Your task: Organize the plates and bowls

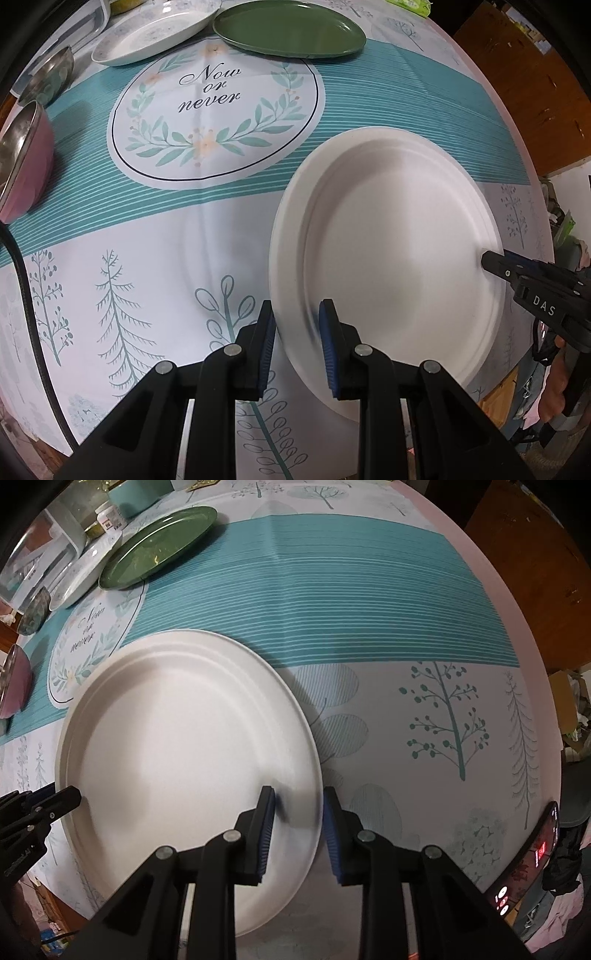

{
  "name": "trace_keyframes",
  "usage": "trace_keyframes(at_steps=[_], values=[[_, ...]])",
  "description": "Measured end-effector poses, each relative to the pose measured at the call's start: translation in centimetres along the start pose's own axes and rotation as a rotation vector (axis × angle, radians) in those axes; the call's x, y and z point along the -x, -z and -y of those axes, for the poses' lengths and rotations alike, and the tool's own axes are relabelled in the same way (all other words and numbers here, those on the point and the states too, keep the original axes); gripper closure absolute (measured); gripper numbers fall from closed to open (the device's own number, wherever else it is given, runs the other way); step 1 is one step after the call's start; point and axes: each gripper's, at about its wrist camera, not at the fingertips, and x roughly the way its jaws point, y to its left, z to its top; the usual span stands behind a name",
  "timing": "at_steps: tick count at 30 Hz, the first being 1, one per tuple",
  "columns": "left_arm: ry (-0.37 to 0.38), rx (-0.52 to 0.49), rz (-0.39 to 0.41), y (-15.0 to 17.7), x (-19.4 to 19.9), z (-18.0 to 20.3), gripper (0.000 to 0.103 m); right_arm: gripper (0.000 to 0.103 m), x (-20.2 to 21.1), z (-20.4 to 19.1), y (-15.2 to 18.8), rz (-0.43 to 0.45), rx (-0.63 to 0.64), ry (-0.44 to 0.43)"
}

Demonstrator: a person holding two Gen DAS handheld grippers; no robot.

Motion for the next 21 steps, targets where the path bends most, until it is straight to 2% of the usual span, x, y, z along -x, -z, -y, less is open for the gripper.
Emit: trace_keyframes(at_steps=[8, 14, 16, 18, 21], values=[[0.006, 0.007, -0.014, 0.0, -0.3, -0.2, 0.081, 0.075, 0.3, -0.7, 0.2, 0.006, 0.014, 0.011], [0.003, 0.012, 0.002, 0.5, 0.0, -0.3, 0.066, 0.075, 1.7, -0.3, 0.4, 0.022, 0.015, 0.009], [-0.009, 0.010, 0.013, 0.5, 0.3, -0.3, 0.055, 0.073, 1.9, -0.2, 0.5, 0.022, 0.011, 0.012], [-0.019, 0.015, 0.030, 0.6, 0.8, -0.4, 0.049, 0.070, 2.2, -0.1, 0.7, 0.028, 0.006, 0.016], [-0.025, 0.018, 0.047, 0.8, 1.5, -0.6, 0.043, 0.069, 2.9, 0.0, 0.9, 0.047, 0.001, 0.023]])
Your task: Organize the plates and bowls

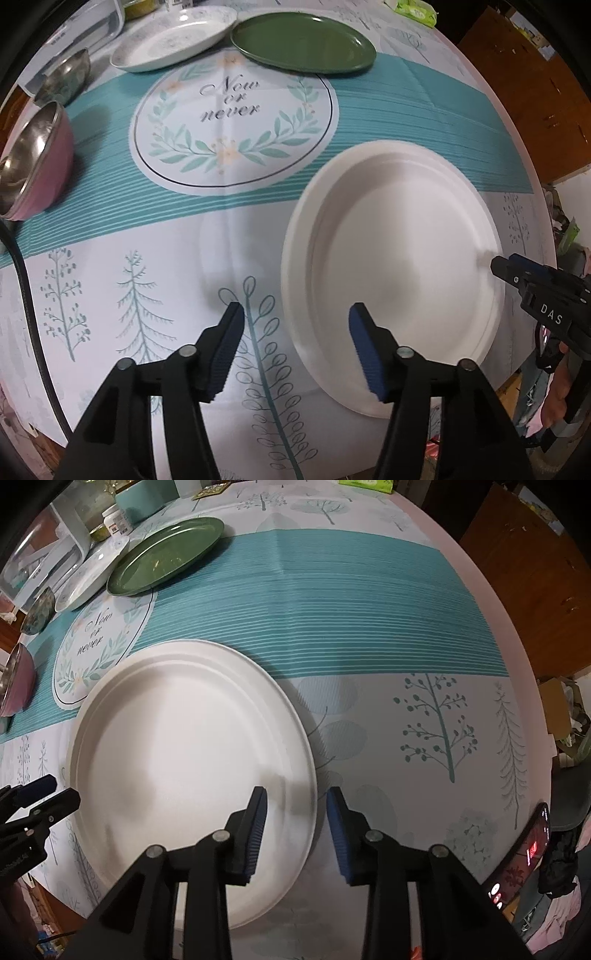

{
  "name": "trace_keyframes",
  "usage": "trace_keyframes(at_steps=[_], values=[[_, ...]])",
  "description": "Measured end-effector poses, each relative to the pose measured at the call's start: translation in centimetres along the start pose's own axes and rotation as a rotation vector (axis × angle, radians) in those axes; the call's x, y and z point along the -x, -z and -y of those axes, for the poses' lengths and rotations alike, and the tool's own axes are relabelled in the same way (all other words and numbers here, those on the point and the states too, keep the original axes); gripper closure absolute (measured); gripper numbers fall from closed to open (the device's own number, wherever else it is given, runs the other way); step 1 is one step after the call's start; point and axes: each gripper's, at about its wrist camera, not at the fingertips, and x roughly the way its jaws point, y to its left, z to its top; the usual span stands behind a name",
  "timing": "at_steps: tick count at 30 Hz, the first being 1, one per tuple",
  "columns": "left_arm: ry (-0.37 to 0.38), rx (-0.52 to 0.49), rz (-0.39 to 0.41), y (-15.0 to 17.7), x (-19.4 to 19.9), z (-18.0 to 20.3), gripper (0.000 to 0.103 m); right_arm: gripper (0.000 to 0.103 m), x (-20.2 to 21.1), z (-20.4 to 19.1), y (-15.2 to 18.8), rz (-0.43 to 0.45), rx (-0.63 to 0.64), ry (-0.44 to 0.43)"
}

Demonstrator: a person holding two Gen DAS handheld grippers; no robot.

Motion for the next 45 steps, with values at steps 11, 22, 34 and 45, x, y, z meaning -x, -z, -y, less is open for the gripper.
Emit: trace_keyframes(at_steps=[11, 22, 34, 45], values=[[-0.022, 0.018, 0.064, 1.3, 2.6, -0.8, 0.043, 0.069, 4.1, -1.2, 0.5, 0.096, 0.024, -0.009], [-0.070, 0.052, 0.234, 0.7, 8.9, -0.8, 0.035, 0.069, 8.3, -4.2, -1.4, 0.201, 0.140, -0.096], [-0.139, 0.105, 0.355, -0.8, 14.6, -0.4, 0.033, 0.069, 12.9, -5.3, -4.3, 0.306, 0.230, -0.172], [-0.217, 0.124, 0.444, -4.2, 18.6, -0.6, 0.021, 0.061, 16.7, -4.1, -8.8, 0.418, 0.255, -0.179]])
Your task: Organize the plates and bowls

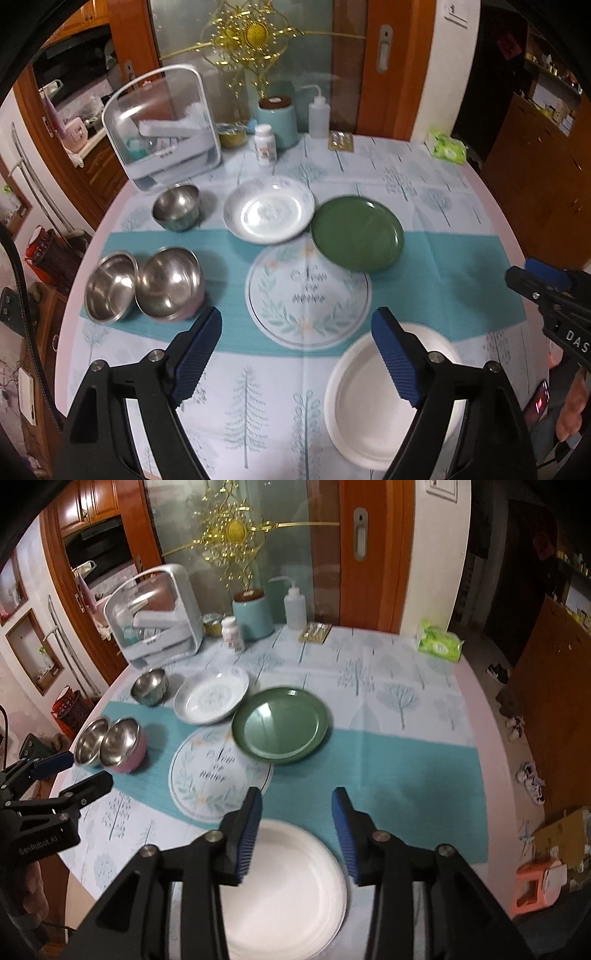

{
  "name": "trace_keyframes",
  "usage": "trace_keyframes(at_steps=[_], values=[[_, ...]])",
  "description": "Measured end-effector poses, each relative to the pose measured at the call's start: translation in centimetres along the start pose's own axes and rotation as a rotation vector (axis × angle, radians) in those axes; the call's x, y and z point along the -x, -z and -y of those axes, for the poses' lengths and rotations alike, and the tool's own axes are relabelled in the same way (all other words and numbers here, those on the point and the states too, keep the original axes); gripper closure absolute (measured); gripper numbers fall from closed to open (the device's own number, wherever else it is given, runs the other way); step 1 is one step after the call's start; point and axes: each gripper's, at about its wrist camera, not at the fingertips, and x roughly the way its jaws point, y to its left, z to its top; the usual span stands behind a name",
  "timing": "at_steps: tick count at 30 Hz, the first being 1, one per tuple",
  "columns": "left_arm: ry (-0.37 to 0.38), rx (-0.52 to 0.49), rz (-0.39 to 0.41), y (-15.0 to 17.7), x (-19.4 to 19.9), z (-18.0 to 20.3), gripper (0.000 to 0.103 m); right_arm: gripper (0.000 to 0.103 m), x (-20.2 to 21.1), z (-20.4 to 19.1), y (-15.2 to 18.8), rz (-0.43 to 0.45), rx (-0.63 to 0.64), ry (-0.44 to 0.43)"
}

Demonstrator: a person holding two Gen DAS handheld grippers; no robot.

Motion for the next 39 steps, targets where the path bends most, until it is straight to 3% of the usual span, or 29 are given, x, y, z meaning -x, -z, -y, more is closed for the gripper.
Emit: trace_keyframes(at_steps=[11, 16, 21, 25, 33, 39], values=[[0.021, -0.034, 0.067, -6.1, -1.0, -0.1, 0.020, 0.060, 1.6, 1.9, -4.9, 0.080, -0.028, 0.091], [0.047, -0.065, 0.080, -9.1, -3.2, 1.0, 0.017, 0.058, 0.3, 2.9, -7.7, 0.077, -0.041, 0.122], [0.048, -0.090, 0.049, -11.2, -7.4, 2.1, 0.017, 0.058, -3.6, 3.8, -9.8, 0.014, -0.058, 0.110], [0.087, -0.071, -0.029, -11.9, -12.3, 2.5, 0.017, 0.058, -8.0, 4.3, -10.6, -0.062, -0.064, 0.090], [0.076, -0.011, -0.174, -11.3, -20.9, 1.9, 0.018, 0.058, -18.4, 5.6, -9.8, -0.257, -0.137, 0.026], [0.115, 0.024, -0.268, -10.6, -25.0, 1.3, 0.020, 0.058, -23.9, 6.1, -8.8, -0.365, -0.200, -0.025]])
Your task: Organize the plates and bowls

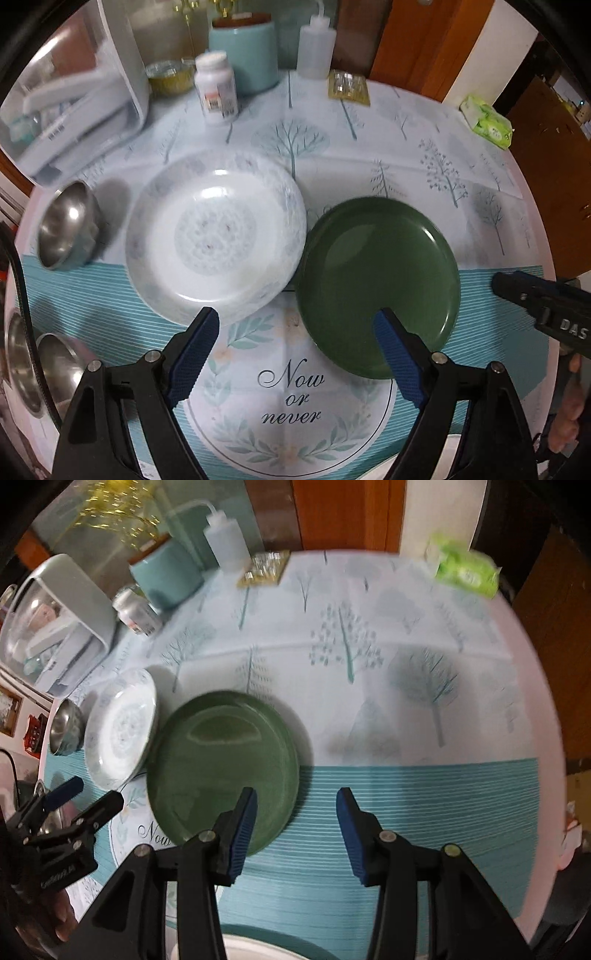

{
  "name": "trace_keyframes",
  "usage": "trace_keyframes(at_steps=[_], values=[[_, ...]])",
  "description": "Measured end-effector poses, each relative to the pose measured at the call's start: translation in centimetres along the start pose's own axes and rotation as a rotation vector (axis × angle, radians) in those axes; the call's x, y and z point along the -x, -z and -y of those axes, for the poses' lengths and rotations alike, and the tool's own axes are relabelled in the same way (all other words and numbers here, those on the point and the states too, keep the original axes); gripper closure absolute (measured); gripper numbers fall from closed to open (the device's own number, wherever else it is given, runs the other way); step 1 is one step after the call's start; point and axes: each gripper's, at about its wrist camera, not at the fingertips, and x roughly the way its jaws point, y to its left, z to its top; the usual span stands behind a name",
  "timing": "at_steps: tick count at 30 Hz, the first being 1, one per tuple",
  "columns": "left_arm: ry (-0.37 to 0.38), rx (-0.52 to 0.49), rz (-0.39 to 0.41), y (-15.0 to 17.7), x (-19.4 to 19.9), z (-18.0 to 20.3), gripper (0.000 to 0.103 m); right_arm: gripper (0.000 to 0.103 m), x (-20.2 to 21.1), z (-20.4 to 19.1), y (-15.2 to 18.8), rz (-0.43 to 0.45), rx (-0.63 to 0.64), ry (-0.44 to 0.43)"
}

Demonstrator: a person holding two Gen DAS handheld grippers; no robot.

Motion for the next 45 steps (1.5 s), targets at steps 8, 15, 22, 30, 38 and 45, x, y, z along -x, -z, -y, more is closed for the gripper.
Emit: trace_keyframes(at_steps=[8, 15, 22, 30, 38, 45], values=[[0.099, 0.061, -0.096, -0.1, -3.4, -0.5, 0.034, 0.058, -3.8, 1.1, -1.1, -0.058, -0.057, -0.023], [0.140, 0.102, -0.138, -0.1, -4.8, -0.8, 0.048, 0.069, -5.6, 1.6, -1.8, -0.083, -0.086, -0.051], [0.158, 0.135, -0.143, -0.3, -5.6, -1.0, 0.056, 0.081, -6.7, 1.5, -2.1, -0.100, -0.084, -0.069], [0.162, 0.147, -0.153, -0.4, -6.1, -1.1, 0.074, 0.090, -7.2, 1.1, -2.3, -0.098, -0.082, -0.105], [0.147, 0.159, -0.153, -0.5, -6.8, -1.9, 0.091, 0.092, -7.4, 0.7, -2.3, -0.095, -0.073, -0.106], [0.167, 0.148, -0.146, -0.5, -7.4, -2.1, 0.096, 0.093, -7.2, 0.8, -2.0, -0.092, -0.078, -0.100]])
